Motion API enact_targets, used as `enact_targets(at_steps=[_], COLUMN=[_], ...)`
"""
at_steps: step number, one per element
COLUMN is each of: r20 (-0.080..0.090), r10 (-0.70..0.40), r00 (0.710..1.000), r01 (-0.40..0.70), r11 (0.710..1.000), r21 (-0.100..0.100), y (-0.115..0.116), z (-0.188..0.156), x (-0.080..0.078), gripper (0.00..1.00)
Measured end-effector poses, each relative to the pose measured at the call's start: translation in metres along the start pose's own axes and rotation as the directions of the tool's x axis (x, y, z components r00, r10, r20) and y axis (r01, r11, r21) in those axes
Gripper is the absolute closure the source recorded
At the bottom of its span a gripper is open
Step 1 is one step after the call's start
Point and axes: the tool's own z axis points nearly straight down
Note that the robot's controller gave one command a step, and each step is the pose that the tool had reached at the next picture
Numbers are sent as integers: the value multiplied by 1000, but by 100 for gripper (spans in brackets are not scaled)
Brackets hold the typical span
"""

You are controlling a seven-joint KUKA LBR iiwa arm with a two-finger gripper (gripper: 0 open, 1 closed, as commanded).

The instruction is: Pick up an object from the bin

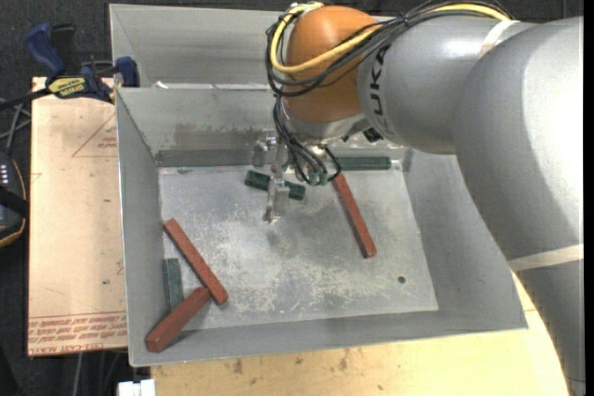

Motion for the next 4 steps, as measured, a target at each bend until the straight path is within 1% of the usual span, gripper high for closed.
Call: enact_targets(at_steps=[1,2,3,4], r20=[4,6,6,6], r10=[142,186,362,362], r00=[990,983,932,932], r01=[-142,-186,-362,-362], r11=[990,983,932,932], r21=[-2,-2,-3,-3], y=[-15,-29,-27,-27], z=[-10,24,38,38], x=[-2,-3,-1,-1], gripper=[0,0,100,100])
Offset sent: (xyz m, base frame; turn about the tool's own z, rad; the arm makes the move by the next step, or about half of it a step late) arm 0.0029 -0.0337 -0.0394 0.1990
